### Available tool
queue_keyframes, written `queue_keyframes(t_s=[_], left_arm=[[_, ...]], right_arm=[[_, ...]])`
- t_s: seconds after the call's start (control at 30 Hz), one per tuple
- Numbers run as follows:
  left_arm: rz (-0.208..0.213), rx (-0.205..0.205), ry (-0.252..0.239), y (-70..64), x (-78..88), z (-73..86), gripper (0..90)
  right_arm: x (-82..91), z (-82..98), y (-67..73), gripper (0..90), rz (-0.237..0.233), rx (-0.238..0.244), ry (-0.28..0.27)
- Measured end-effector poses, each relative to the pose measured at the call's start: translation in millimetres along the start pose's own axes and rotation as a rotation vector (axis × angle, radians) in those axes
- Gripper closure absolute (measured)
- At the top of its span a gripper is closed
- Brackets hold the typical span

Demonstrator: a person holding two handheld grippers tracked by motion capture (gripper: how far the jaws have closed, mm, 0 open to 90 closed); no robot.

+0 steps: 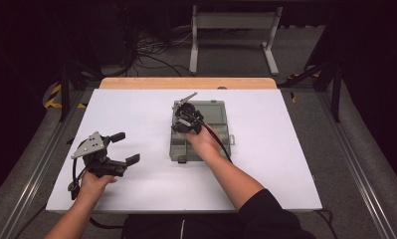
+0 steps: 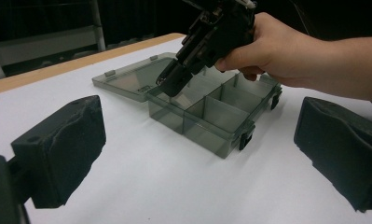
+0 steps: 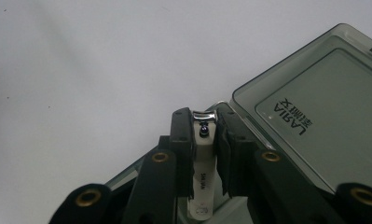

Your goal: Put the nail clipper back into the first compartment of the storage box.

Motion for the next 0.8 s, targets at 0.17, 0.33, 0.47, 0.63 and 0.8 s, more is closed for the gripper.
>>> queue_keyframes(t_s=[0.17, 0.33, 0.47, 0.63, 0.8], left_arm=[[0.001, -0.001, 0.000, -0.1, 0.0, 0.0, 2.9], [0.001, -0.001, 0.003, -0.2, 0.1, 0.1, 2.9], [-0.002, -0.004, 0.002, -0.3, -0.4, 0.1, 2.9], [0.000, 0.001, -0.001, 0.1, -0.5, 0.1, 3.3], [-0.005, 0.003, -0.011, 0.8, -0.4, -1.4, 6.9]], right_arm=[[-0.6, 2.2, -2.1, 77.6, 0.001, -0.024, 0.010], [-0.8, 2.3, -2.3, 77.2, -0.003, -0.034, 0.012], [-2.5, 2.1, -4.2, 71.8, 0.008, -0.032, 0.012], [-1.8, 2.6, -5.9, 70.7, 0.012, -0.045, 0.012], [6.8, -0.3, -5.3, 80.1, 0.009, -0.032, -0.009]])
Point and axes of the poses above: each handheld gripper's, and its own axes: x roughly backward along the jaws, z roughly out of its underside, y roughly to its left, the point moved 9 cm from there along -x, roughly forward along the jaws
